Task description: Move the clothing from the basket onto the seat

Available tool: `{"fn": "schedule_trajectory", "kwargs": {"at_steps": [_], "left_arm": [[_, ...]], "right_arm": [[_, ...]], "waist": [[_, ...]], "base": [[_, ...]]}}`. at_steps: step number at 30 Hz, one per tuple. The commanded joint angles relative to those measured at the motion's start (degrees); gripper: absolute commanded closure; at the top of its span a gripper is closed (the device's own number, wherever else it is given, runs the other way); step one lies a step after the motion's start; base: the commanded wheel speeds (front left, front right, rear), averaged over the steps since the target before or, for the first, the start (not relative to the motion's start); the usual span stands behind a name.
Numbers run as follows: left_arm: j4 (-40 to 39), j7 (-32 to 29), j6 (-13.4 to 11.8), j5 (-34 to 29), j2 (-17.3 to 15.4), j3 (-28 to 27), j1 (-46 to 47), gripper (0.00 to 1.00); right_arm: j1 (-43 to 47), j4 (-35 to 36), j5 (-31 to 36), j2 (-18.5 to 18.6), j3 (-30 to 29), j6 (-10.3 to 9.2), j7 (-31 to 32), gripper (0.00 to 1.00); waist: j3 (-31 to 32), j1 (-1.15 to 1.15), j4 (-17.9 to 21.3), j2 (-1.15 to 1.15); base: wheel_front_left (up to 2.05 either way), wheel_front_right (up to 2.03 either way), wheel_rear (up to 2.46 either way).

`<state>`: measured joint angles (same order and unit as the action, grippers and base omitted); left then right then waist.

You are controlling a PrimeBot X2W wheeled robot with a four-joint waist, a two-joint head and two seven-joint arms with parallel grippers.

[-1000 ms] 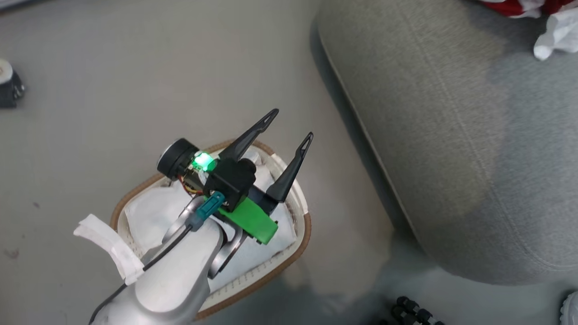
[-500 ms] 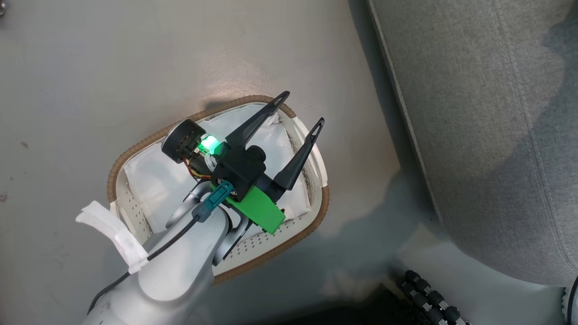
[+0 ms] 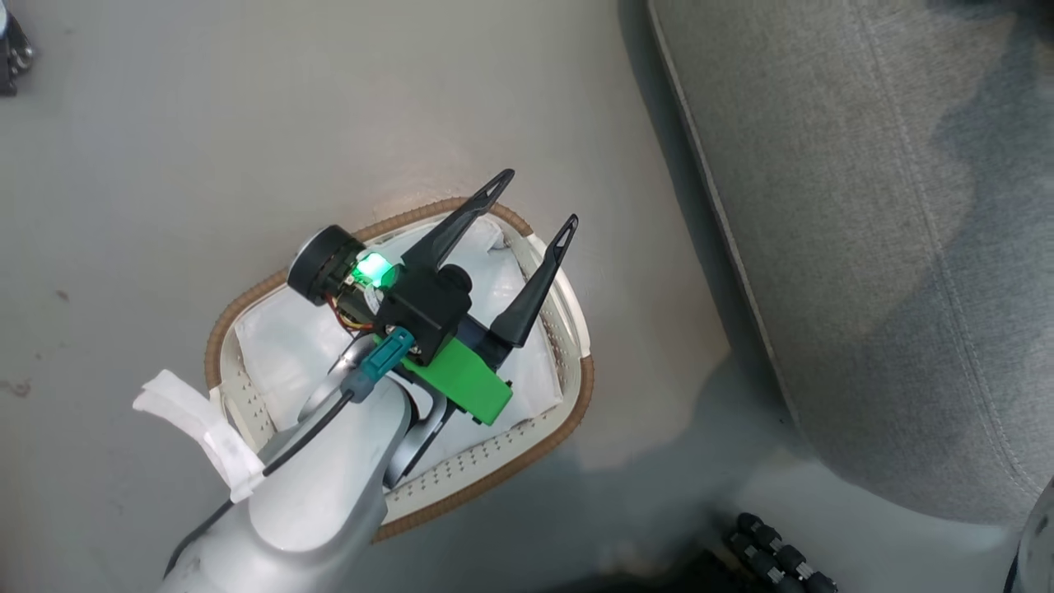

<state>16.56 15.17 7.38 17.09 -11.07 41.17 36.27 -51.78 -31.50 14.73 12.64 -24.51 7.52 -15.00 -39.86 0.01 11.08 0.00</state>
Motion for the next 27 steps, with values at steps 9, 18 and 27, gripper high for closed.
{"fn": "schedule_trajectory", "kwargs": {"at_steps": [9, 18, 27], "left_arm": [[0.73, -0.04, 0.19, 1.22, 2.02, -2.06, -5.05, 0.0], [1.49, -0.04, 0.19, 2.29, 4.18, -6.28, -11.02, 0.0], [1.38, -0.04, -0.22, 1.31, 6.63, -17.27, -18.74, 0.0]], "right_arm": [[9.19, 2.28, 0.2, -1.13, 2.28, -0.07, -0.28, 0.0], [13.36, 2.85, 0.38, -0.38, 4.8, -0.06, -0.28, 0.0], [16.17, 3.36, -0.98, -3.77, 9.55, -0.06, -0.28, 0.0]], "waist": [[10.81, -0.01, -0.42, 0.0], [20.71, -0.01, -3.92, 0.0], [28.64, -0.01, -9.39, 0.0]], "base": [[0.0, 0.0, 0.0], [0.0, 0.0, 0.0], [0.0, 0.0, 0.0]]}}
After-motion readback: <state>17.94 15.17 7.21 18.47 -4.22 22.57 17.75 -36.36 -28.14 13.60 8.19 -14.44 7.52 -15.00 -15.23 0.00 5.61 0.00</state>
